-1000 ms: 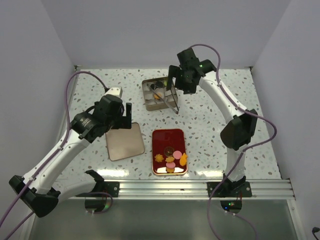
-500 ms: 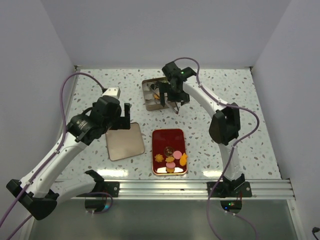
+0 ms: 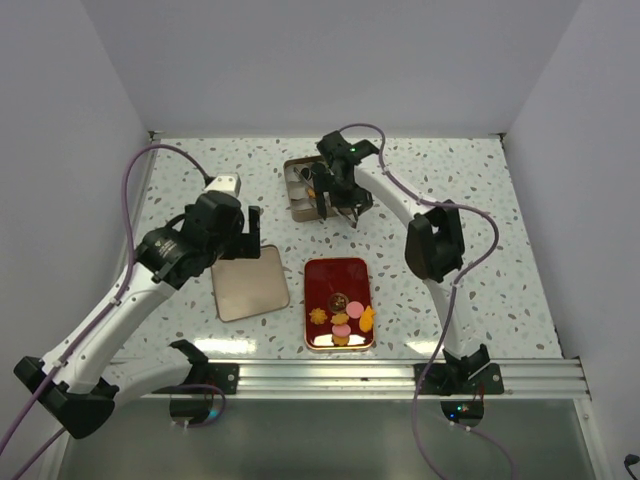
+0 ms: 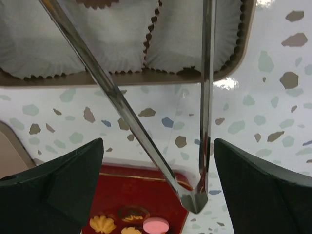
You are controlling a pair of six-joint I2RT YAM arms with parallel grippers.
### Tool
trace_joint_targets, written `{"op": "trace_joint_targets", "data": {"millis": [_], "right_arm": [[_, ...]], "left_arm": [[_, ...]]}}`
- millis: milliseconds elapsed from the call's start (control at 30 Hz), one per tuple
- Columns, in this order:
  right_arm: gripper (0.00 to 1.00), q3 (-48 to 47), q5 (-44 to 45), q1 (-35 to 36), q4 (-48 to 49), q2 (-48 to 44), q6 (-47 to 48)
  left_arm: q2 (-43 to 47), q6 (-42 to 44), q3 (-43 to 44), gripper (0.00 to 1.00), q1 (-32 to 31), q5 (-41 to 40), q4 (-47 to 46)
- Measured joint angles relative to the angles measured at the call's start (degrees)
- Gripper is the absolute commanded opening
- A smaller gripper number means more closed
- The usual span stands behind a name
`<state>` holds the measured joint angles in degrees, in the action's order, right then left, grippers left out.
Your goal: Pack the cookies
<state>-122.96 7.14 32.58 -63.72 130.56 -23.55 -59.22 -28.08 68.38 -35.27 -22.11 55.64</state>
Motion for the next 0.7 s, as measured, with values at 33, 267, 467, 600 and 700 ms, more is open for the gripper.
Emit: {"op": "trace_joint_targets", "data": {"millis": [33, 267, 467, 600, 700], "right_arm": [[0.97, -1.09, -0.15, 0.0, 0.15, 1.16, 0.2], [0.93, -7.06, -0.63, -0.39, 0.83, 6.8, 0.87], [0.78, -7.3, -0.63, -1.18, 1.64, 7.3, 1.11], [0.63, -7.08, -0.61, -1.49, 2.62, 7.3, 1.25], [0.55, -6.88, -0.66, -1.46, 3.08, 7.3, 1.4]], "left_arm": [[-0.17, 0.0, 0.0, 1.0, 0.0, -0.11, 0.0], [-1.84, 0.17, 0.0, 1.0, 0.0, -0.72, 0.02], [-2.08, 0.17, 0.0, 1.0, 0.0, -1.31, 0.02], [-2.21, 0.17, 0.0, 1.0, 0.0, -1.31, 0.02], [-2.78, 0.2, 0.0, 1.0, 0.0, -1.31, 0.0]]}}
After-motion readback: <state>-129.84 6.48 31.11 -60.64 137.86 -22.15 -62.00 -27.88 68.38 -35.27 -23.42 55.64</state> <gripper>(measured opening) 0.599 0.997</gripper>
